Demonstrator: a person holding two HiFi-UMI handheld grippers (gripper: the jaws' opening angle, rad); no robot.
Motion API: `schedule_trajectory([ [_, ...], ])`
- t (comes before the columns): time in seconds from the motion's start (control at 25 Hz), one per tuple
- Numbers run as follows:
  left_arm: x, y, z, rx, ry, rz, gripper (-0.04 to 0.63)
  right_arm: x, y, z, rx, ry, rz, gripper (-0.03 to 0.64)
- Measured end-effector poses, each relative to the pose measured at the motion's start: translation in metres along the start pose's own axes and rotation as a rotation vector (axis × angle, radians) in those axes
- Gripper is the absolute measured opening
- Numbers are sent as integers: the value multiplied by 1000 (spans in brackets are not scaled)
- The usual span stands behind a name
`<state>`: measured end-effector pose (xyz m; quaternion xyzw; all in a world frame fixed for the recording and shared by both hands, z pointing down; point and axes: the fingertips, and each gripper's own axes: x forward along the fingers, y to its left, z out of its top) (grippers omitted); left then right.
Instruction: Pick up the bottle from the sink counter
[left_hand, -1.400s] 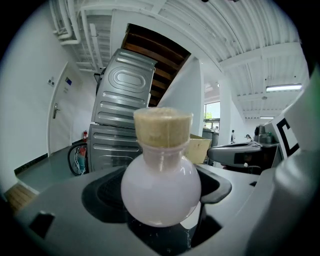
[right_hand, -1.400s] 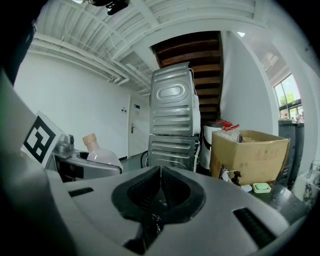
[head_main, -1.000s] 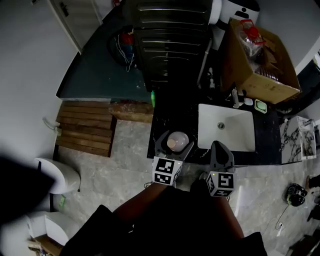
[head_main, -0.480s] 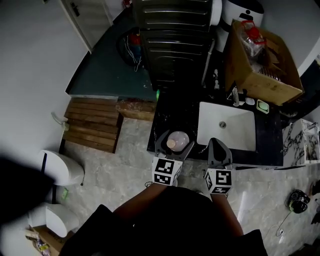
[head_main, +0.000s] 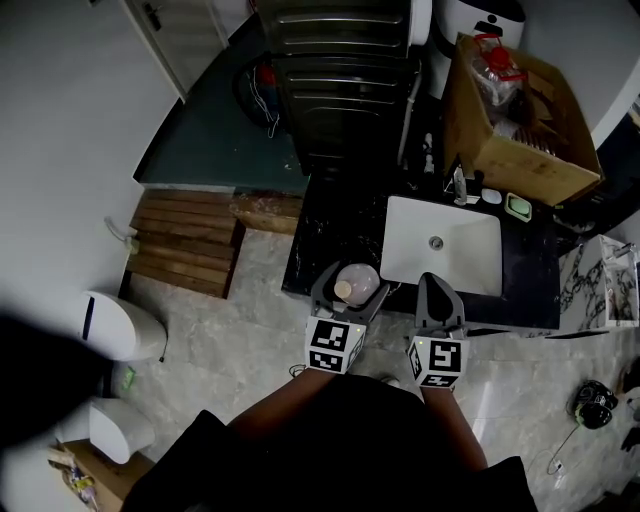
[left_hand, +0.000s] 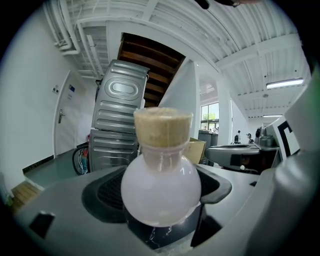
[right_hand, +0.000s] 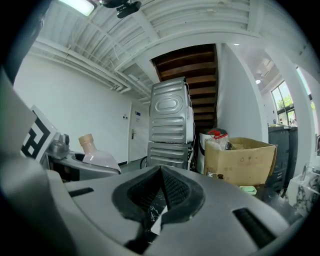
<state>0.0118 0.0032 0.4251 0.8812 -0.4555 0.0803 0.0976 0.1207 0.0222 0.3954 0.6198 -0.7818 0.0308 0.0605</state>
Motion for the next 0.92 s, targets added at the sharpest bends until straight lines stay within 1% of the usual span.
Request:
schedule_trajectory([
  [0.16, 2, -7, 1, -1, -4, 12, 394, -4, -8, -1, 2, 1, 2, 37],
  [0.32, 1, -4, 7, 0, -24, 34, 396, -3, -10, -2, 5, 7, 6, 37],
  [0.56, 2, -2, 6, -1, -22, 42, 394, 0, -10, -6, 14, 12, 11, 37],
  [0.92, 3, 18, 10, -2, -23, 45, 394, 15, 2, -5, 14, 12, 11, 37],
])
